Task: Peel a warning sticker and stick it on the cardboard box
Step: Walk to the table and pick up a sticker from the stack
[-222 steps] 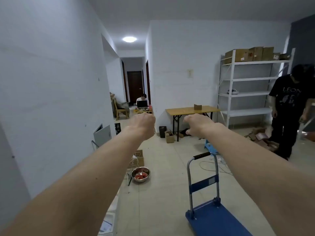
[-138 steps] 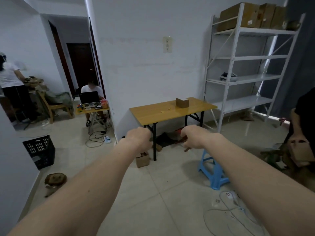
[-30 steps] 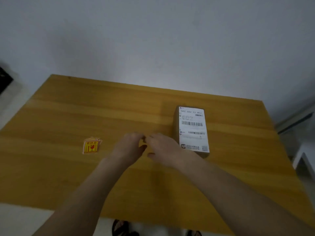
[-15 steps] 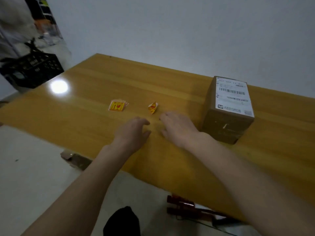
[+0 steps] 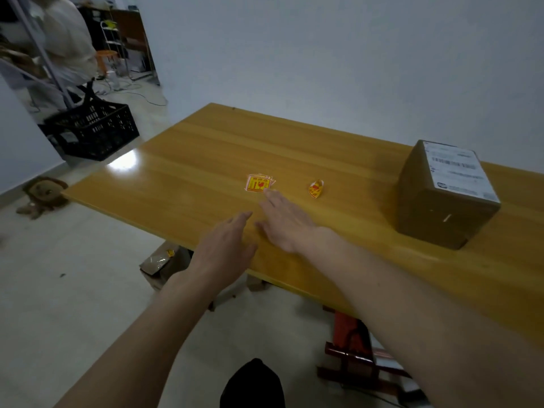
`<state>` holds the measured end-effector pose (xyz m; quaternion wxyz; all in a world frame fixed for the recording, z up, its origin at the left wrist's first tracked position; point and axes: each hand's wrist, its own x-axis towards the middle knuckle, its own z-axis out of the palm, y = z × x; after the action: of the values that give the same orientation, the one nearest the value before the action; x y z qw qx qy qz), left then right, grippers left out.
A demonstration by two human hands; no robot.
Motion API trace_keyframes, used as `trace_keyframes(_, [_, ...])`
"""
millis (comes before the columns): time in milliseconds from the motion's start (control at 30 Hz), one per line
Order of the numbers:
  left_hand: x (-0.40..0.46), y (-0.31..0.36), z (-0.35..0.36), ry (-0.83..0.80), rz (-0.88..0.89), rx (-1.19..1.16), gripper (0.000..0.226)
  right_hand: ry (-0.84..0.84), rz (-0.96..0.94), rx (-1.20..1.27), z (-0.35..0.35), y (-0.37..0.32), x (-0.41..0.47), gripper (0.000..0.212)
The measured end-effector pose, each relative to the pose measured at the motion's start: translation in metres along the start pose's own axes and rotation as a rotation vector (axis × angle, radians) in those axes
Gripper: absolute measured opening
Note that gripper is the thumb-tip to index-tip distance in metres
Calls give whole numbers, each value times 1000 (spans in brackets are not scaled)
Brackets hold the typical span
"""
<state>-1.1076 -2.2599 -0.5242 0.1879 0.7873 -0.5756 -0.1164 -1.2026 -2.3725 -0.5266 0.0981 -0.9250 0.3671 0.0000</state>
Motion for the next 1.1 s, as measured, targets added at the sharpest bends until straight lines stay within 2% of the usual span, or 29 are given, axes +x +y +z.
trace_keyframes(100, [-4, -17, -1, 19, 17, -20, 57, -12, 46, 16, 9, -5, 28, 62])
trace_keyframes(300, [-6, -39, 1, 82, 51, -94, 63, -50, 120, -72, 20, -3, 73, 72])
trace_keyframes(500, [0, -46, 8, 81, 76, -104, 59, -127, 161, -86, 27, 7, 76, 84])
trace_keyframes(833, [-10, -28, 14, 81, 69, -126, 61, -92, 50, -146, 31, 3, -1, 83])
trace_keyframes(900, [-39, 4, 21, 46, 101, -134, 67, -82, 68, -123, 28, 11, -64, 81])
trace_keyframes(1100, [-57, 19, 31, 114, 99, -196, 74, 38, -38, -101, 44, 14, -133, 78])
